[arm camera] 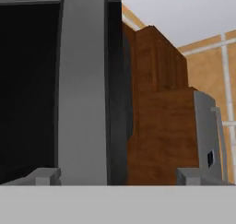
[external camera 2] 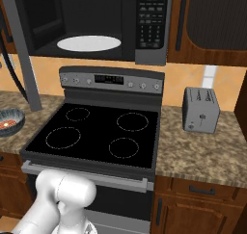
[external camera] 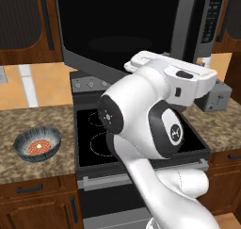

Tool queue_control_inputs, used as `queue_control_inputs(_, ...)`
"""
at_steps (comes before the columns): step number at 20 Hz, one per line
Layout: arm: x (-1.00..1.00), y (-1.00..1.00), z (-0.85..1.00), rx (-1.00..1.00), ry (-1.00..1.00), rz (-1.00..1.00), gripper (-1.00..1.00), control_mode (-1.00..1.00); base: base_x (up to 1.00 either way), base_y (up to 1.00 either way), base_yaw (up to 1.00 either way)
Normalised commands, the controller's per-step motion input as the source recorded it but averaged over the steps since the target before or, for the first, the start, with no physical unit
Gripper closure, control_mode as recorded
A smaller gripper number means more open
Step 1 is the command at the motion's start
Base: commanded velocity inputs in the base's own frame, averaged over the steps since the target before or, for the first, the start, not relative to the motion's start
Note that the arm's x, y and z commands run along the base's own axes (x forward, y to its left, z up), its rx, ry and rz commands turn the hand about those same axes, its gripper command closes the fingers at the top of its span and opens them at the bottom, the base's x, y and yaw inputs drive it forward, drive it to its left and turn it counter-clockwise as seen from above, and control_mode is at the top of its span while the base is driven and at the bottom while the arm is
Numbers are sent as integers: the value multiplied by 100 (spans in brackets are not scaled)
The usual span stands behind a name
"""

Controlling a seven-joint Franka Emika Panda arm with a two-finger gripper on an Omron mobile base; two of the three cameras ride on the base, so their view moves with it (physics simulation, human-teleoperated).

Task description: Open the microwave, place the bowl with waffle inside the microwave, then close the microwave door and turn it on.

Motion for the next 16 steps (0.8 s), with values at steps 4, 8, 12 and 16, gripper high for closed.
queue_control_inputs(4,-95,-4,9,0,-1,6,-100,-100,0,0,0)
queue_control_inputs(8,-57,-73,-3,1,0,41,-100,-100,0,0,0)
queue_control_inputs(12,-25,-77,-18,12,5,60,-100,-100,0,0,0)
queue_control_inputs(16,0,-72,-28,16,7,58,-100,-100,0,0,0)
